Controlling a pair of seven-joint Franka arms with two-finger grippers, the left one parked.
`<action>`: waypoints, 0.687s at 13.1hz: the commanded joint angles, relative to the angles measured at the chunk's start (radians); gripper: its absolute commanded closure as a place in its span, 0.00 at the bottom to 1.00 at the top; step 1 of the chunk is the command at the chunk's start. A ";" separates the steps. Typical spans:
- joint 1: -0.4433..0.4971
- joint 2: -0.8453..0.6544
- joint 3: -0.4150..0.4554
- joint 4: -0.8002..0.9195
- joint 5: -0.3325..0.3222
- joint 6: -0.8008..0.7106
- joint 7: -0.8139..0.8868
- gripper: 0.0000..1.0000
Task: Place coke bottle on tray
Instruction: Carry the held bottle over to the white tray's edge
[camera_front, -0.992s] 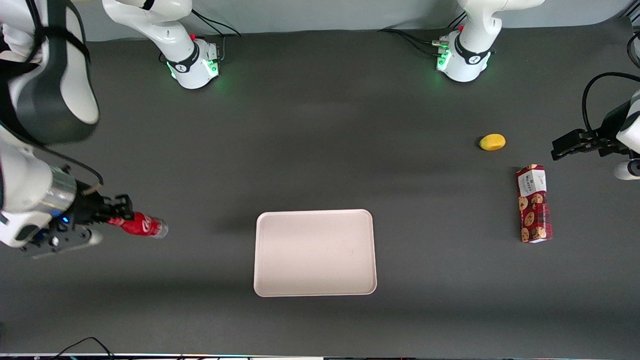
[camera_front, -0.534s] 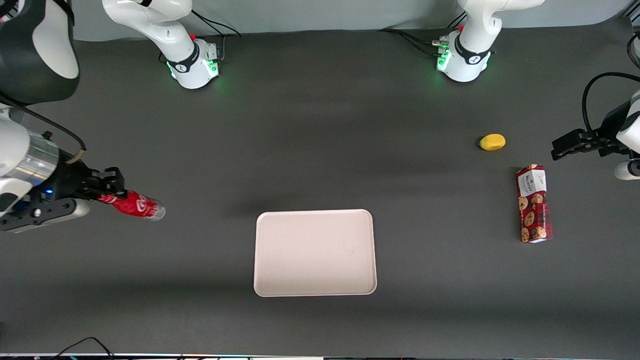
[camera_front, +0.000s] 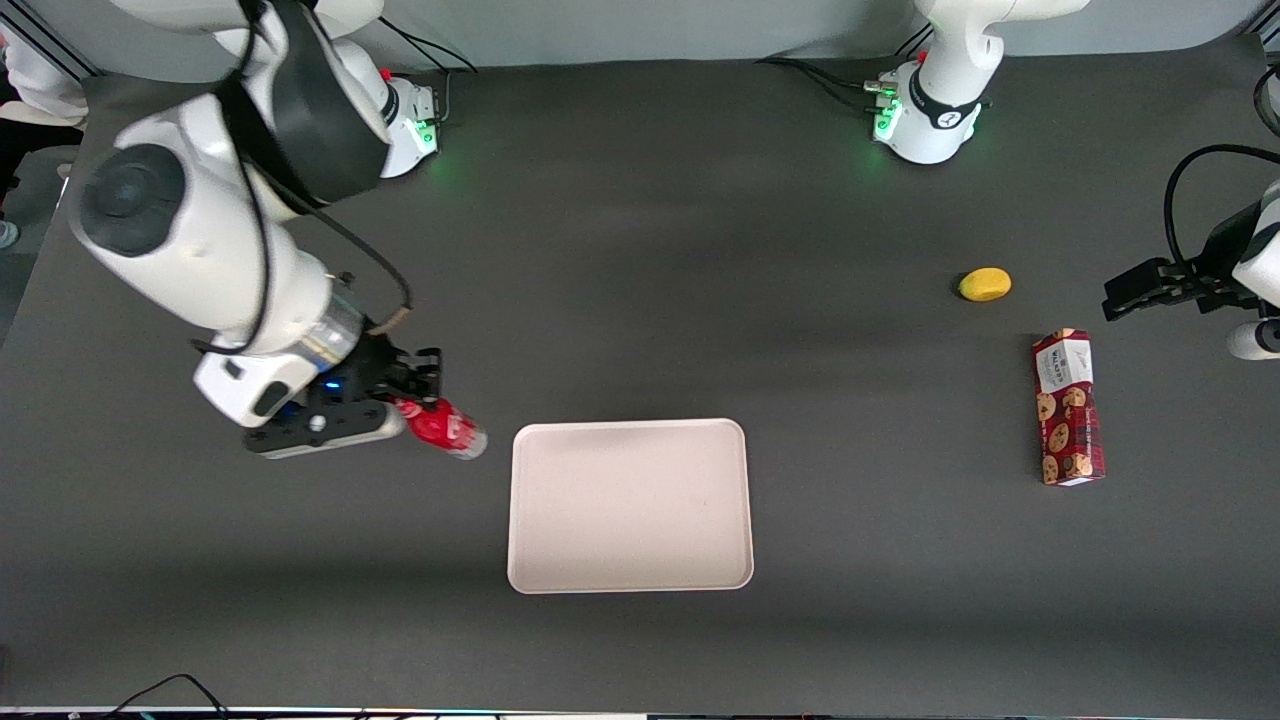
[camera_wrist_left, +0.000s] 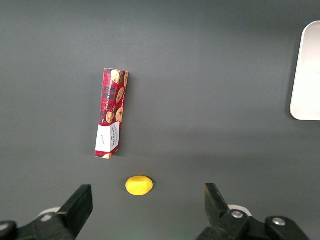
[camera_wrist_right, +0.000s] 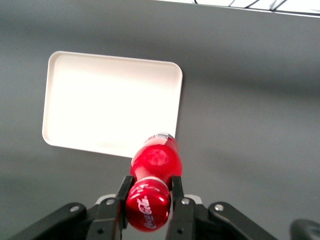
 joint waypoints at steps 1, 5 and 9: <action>0.008 0.086 -0.021 0.011 0.001 0.118 0.047 1.00; 0.022 0.221 -0.018 0.011 -0.065 0.250 0.055 1.00; 0.023 0.273 -0.015 -0.004 -0.067 0.311 0.056 1.00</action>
